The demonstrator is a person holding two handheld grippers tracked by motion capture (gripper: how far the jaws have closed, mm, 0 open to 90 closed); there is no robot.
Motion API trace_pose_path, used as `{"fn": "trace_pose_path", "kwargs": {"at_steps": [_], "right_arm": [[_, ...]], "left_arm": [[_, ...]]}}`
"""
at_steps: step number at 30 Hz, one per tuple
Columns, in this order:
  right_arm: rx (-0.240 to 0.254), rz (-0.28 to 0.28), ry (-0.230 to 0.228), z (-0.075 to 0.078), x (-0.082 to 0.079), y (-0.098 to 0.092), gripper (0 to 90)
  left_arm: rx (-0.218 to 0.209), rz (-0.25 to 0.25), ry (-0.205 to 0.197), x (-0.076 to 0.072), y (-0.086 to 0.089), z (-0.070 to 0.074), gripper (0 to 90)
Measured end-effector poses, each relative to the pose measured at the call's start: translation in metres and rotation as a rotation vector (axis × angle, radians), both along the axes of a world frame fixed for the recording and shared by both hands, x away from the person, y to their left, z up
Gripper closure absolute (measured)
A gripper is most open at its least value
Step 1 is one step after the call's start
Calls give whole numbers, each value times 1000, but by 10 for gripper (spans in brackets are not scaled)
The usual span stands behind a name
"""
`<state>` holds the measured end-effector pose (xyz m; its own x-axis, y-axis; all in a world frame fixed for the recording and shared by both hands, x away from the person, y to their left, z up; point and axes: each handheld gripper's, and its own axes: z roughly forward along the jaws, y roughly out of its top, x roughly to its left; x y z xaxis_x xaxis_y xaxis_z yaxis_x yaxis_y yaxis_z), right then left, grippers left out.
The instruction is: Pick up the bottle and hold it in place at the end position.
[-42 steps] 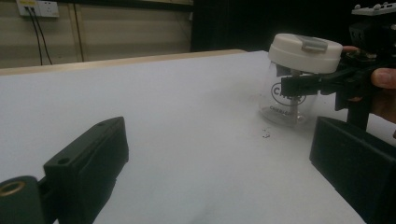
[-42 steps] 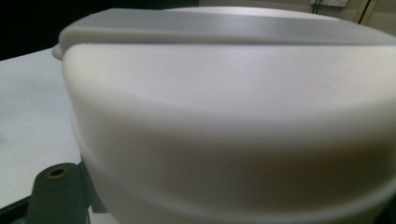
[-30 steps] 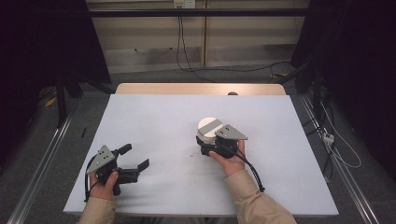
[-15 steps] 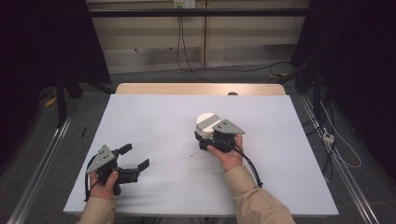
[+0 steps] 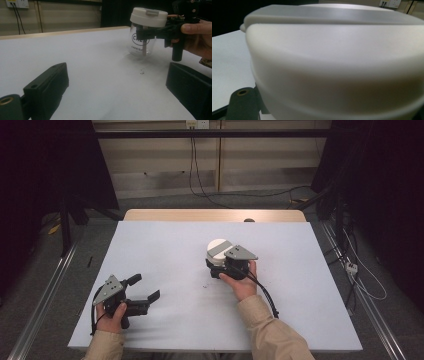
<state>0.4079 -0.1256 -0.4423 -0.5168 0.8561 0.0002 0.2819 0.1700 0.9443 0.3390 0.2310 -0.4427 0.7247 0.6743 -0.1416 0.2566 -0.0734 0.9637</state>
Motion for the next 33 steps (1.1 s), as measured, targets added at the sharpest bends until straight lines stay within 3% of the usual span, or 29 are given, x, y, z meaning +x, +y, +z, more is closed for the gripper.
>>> {"fn": "trace_pose_path", "kwargs": {"at_steps": [33], "right_arm": [[-16,4,13,-6,24,12,183]], "left_arm": [[-3,-1,0,1,0,0,42]]}}
